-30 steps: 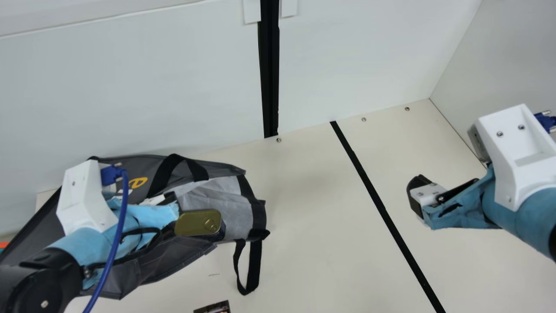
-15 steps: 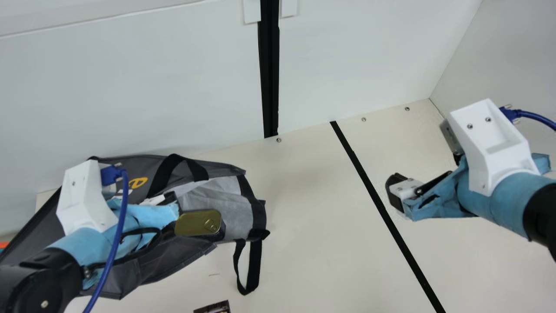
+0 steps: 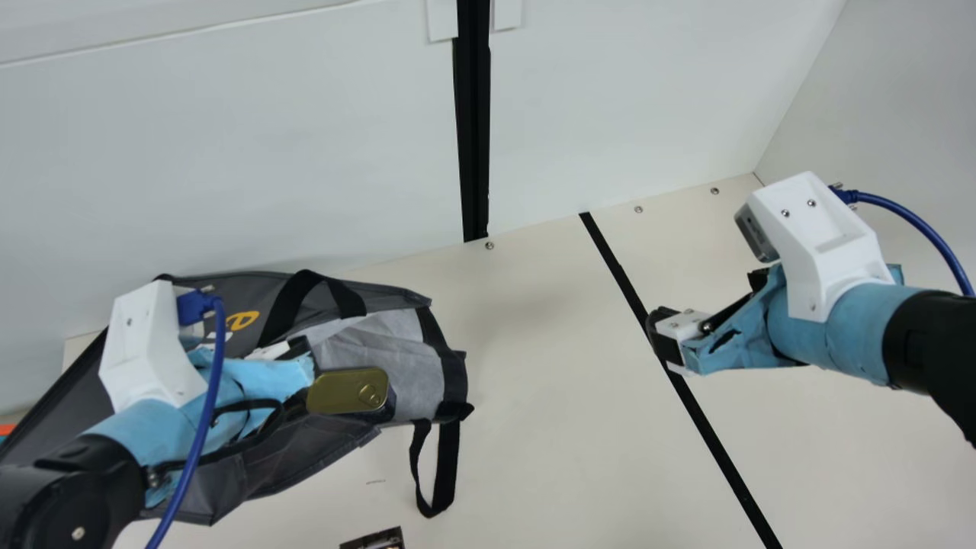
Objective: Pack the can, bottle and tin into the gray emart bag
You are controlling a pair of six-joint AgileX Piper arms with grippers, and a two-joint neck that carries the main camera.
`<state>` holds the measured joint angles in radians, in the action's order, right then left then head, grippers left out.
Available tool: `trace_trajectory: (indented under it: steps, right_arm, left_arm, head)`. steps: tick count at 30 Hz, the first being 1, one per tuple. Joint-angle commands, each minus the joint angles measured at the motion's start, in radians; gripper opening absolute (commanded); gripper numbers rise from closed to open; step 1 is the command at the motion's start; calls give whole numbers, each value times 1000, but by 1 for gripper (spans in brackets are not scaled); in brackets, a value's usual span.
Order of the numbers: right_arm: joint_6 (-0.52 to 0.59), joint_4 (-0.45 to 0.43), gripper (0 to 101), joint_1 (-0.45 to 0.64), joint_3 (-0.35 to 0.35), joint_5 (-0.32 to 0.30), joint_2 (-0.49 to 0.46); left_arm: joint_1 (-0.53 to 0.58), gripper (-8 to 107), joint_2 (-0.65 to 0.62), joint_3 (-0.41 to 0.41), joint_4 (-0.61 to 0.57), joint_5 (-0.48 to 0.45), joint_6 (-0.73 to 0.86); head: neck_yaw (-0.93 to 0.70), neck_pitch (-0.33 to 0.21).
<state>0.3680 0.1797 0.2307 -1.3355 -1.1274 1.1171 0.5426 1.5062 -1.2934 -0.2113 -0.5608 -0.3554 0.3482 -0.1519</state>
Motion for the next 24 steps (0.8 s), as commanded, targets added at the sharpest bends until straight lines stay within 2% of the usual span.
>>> trace_trajectory:
  steps: [1,24]
  right_arm:
    - [7,12,91,2,5,1,6]
    - [75,78,91,-34,75,73,95]
  left_arm:
    - [0,10,0,0,0,0,0]
    - [0,10,0,0,0,0,0]
  head:
    - [1,-23]
    - [1,-23]
